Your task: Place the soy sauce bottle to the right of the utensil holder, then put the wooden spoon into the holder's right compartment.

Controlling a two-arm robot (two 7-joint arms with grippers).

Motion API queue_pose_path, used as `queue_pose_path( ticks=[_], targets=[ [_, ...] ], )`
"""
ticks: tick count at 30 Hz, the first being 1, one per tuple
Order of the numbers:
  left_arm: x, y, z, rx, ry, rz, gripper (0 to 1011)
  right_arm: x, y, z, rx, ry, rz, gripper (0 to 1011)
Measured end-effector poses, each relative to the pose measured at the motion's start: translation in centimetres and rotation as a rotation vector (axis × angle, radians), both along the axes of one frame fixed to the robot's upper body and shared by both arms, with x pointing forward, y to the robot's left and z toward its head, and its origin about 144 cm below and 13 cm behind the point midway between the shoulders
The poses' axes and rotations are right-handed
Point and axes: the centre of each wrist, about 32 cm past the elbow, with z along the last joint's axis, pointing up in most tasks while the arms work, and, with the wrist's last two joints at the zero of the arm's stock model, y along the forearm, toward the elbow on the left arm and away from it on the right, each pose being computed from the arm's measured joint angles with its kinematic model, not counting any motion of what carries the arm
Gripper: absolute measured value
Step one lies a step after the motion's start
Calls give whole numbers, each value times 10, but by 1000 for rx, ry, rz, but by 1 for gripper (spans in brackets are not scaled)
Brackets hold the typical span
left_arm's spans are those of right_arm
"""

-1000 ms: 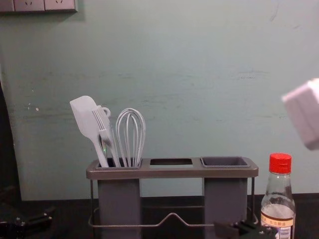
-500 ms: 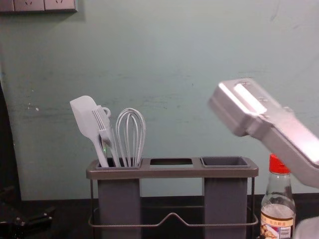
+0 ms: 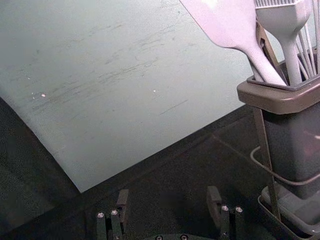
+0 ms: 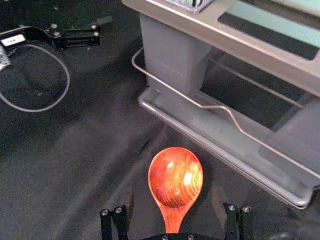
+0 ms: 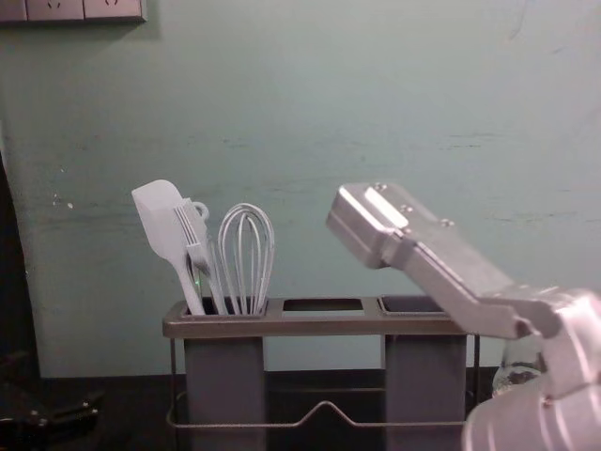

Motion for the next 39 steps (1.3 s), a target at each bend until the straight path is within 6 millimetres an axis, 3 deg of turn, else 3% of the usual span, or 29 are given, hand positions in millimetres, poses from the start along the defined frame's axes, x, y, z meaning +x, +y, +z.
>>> queue_pose_path(
  ticks=[20, 39],
  targets=[
    [0, 0, 0, 0, 0, 0, 1000, 23, 16, -14, -39, 57, -26, 1003],
    [0, 0, 0, 0, 0, 0, 1000, 40, 23, -14, -34, 101, -17, 1003]
  ],
)
